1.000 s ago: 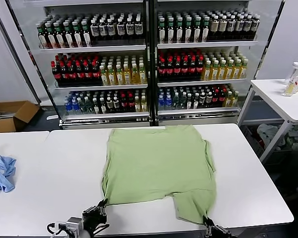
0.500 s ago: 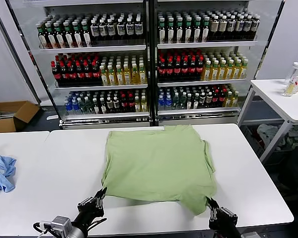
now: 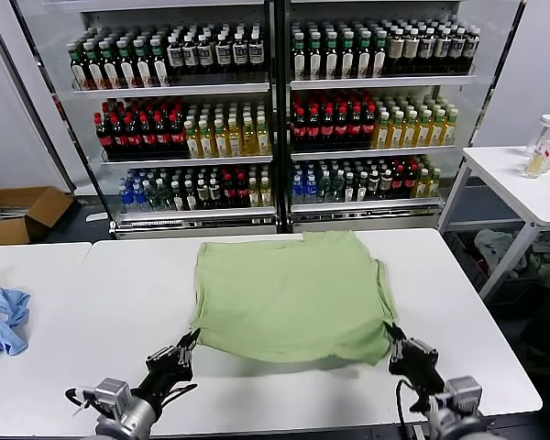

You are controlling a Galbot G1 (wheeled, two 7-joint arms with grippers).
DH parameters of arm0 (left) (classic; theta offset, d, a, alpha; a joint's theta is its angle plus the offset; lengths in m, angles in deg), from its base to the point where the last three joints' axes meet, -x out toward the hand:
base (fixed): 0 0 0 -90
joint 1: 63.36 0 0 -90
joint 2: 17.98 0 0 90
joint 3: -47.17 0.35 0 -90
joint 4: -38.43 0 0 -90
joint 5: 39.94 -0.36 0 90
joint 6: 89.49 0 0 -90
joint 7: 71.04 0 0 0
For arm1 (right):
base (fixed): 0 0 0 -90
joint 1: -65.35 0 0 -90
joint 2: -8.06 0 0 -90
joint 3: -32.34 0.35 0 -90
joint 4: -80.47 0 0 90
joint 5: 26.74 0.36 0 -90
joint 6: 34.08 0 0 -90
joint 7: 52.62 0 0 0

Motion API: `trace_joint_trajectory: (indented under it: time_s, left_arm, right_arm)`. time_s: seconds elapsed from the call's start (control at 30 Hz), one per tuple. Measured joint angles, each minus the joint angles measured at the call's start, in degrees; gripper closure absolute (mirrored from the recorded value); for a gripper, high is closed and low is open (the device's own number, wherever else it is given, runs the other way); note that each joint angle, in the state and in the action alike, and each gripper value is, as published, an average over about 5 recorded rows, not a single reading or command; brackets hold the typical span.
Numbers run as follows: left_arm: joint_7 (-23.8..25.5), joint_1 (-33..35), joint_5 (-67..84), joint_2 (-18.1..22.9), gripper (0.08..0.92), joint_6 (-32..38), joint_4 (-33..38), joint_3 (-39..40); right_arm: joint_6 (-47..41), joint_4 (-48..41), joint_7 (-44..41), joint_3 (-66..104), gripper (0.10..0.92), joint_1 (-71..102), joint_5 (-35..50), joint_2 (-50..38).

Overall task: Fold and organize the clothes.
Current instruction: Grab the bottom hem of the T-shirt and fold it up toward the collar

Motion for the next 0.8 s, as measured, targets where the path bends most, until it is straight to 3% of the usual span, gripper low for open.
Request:
trace_joint_trajectory:
  time_s: [0.33,0.8]
  left_arm:
    - [-0.14,-8.25,2.40,-1.91,0.920,0.36,-7.63,2.00]
    - [-0.28,-17.45,1.23,-1.64,0.920,1.39,-17.42,6.44]
  right_arm:
    - [0.53,-8.63,-0.71,-3.21,0.918,-9.52,1.29,-1.22]
    - [2.60,-16.60,-2.55,-8.51,0.918,-18.46,-1.33,-2.26]
